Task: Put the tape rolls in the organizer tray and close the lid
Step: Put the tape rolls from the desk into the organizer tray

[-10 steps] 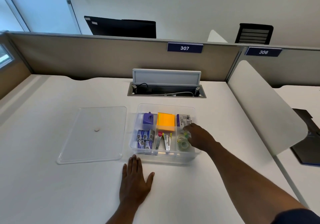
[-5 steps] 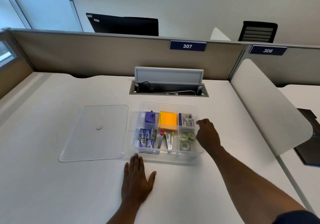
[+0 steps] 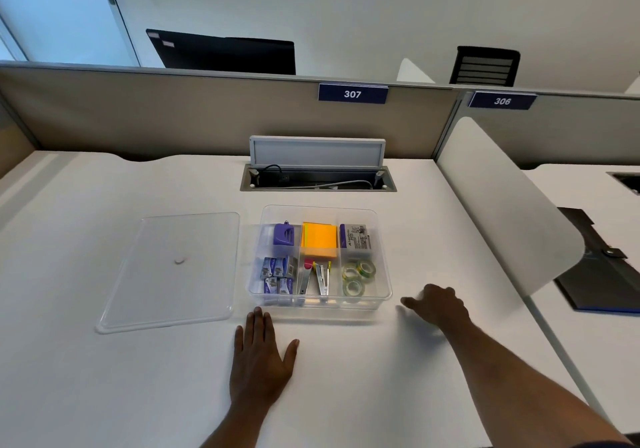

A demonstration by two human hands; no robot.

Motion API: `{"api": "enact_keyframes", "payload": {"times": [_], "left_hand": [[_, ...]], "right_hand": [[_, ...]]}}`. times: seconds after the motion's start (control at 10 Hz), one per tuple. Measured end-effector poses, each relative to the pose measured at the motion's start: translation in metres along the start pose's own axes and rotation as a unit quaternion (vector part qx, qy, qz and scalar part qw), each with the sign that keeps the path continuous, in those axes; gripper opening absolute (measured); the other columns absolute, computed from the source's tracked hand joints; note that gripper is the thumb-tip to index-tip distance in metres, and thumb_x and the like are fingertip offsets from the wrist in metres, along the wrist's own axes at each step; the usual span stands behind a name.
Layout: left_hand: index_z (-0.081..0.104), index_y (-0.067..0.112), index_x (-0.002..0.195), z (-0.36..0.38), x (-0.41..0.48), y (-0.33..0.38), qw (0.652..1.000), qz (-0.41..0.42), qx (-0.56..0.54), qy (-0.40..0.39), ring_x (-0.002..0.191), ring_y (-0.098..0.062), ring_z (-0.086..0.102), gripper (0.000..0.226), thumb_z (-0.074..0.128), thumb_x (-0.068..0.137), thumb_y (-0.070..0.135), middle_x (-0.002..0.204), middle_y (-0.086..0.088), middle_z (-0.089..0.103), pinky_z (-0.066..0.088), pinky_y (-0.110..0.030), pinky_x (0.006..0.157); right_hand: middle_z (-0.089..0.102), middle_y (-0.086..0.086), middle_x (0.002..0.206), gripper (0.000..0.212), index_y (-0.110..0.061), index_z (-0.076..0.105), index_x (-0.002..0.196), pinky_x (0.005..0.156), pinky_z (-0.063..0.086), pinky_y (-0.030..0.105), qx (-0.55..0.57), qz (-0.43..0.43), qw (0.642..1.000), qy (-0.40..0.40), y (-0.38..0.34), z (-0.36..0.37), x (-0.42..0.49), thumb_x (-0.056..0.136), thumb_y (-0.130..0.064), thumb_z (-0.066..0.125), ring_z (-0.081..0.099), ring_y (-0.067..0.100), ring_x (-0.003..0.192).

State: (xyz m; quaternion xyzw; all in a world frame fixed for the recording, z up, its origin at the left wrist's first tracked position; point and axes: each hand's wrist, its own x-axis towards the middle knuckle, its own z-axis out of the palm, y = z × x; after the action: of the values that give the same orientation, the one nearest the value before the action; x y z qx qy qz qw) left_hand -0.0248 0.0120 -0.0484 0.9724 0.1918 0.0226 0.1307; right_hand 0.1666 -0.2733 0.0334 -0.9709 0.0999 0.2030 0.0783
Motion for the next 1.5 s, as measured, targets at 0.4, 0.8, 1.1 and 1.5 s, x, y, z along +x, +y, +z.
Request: {"api": "enact_keyframes", "payload": {"times": [0.4,0.8,1.1,1.5], "left_hand": [[0.019,0.006,0.148,-0.002,-0.001,0.0,1.0,-0.003,-0.007,-0.002,0.147,-0.024,0.011,0.087,0.018,0.085,0.065,0.158,-0.012,0.019,0.008,-0.041,0.12],[0.014,0.007,0.149,-0.002,-0.001,0.0,1.0,0.001,-0.013,-0.002,0.148,-0.023,0.006,0.087,0.016,0.085,0.066,0.16,-0.011,0.014,0.005,-0.04,0.121],[0.025,0.004,0.146,-0.003,-0.001,0.0,1.0,0.002,-0.013,0.005,0.146,-0.026,0.017,0.085,0.023,0.085,0.064,0.157,-0.014,0.024,0.013,-0.043,0.119],[0.026,0.004,0.146,0.0,-0.001,-0.001,1.0,0.004,-0.011,0.009,0.146,-0.026,0.018,0.084,0.025,0.086,0.064,0.156,-0.014,0.025,0.014,-0.043,0.119]], "right_hand": [[0.052,0.021,0.117,0.032,-0.006,0.056,0.118,0.092,0.048,0.038,0.087,-0.072,0.985,0.129,-0.024,-0.009,-0.013,0.087,-0.006,0.047,0.056,0.041,0.108],[0.057,0.016,0.122,0.04,-0.015,0.061,0.123,0.101,0.047,0.038,0.032,-0.339,0.94,0.031,-0.087,-0.027,-0.016,0.083,-0.016,0.064,0.055,0.032,0.116],[0.048,0.011,0.133,0.046,-0.016,0.057,0.126,0.105,0.046,0.038,-0.054,-0.355,0.933,-0.022,-0.093,-0.013,-0.014,0.081,-0.009,0.064,0.048,0.029,0.125],[0.062,0.018,0.097,0.018,-0.002,0.064,0.095,0.071,0.053,0.039,0.081,-0.26,0.933,0.236,-0.096,-0.025,-0.011,0.087,-0.011,0.051,0.061,0.037,0.09]]}}
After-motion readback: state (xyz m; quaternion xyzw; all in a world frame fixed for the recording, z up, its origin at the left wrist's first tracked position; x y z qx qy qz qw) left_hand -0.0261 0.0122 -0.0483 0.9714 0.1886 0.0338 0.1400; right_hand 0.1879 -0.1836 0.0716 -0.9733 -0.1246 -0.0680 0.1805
